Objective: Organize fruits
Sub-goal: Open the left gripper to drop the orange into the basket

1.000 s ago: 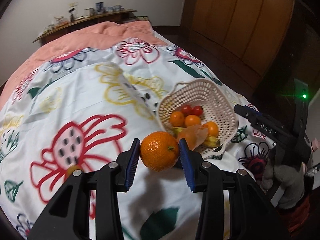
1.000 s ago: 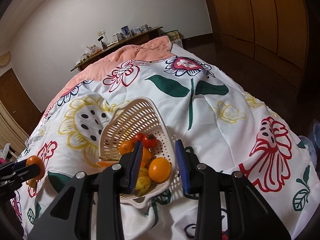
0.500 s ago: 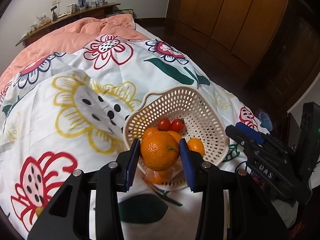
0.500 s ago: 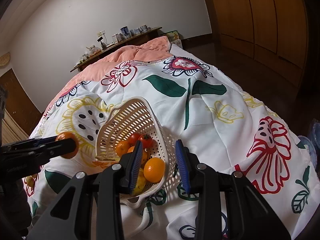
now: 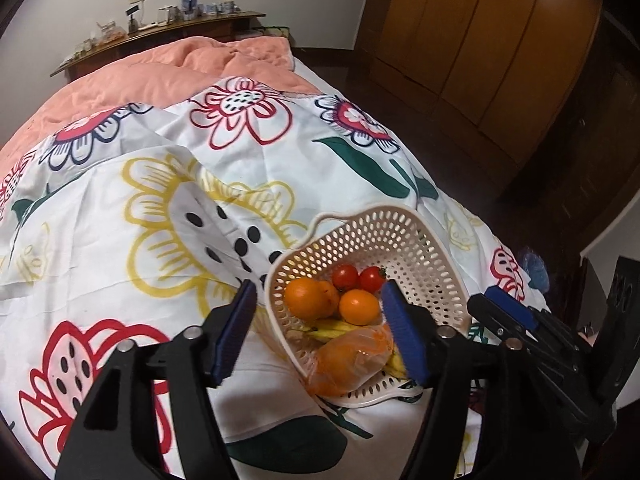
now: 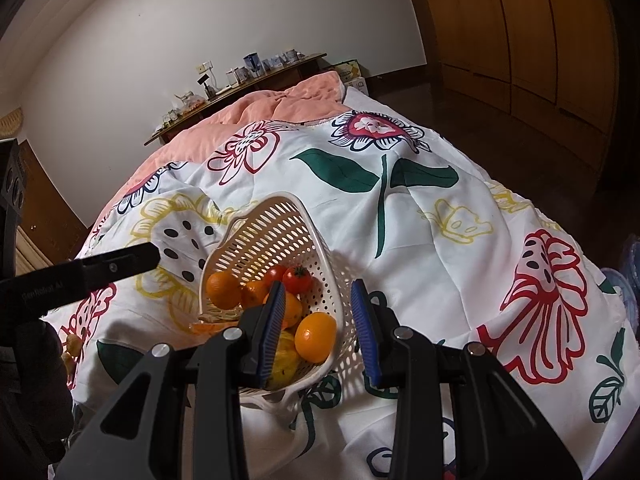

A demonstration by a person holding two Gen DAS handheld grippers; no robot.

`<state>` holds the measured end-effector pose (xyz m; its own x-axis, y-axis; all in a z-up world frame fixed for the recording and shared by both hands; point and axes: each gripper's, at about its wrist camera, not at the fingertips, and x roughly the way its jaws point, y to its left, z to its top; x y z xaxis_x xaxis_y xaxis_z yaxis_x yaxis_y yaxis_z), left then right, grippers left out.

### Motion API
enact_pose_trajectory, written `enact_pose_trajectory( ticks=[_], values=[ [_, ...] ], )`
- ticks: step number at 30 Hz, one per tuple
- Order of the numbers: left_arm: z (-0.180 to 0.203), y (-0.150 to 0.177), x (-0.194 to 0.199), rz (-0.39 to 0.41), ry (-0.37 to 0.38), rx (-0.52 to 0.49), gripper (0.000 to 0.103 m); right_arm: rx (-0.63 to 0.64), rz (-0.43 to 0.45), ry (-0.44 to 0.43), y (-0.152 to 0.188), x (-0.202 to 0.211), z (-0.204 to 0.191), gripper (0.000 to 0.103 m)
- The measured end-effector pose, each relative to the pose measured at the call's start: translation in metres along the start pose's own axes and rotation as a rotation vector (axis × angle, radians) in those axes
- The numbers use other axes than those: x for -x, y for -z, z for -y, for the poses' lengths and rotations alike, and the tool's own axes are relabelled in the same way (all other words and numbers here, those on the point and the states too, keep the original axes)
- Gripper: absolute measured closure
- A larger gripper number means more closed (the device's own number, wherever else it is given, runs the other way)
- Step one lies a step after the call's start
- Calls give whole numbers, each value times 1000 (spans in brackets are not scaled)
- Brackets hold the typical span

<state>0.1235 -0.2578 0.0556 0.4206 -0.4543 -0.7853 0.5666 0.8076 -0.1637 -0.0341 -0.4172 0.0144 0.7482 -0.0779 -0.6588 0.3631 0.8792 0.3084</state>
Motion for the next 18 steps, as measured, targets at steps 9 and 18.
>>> enact_pose_trajectory(
  ticks=[9,18],
  values=[
    [0,-1,22,60,-48,-29,19,4,47,-8,-5,14,-8,44],
    [-11,-1,43,98,-76,3,11,26,81,-37,-10,25,-22,41]
  ],
)
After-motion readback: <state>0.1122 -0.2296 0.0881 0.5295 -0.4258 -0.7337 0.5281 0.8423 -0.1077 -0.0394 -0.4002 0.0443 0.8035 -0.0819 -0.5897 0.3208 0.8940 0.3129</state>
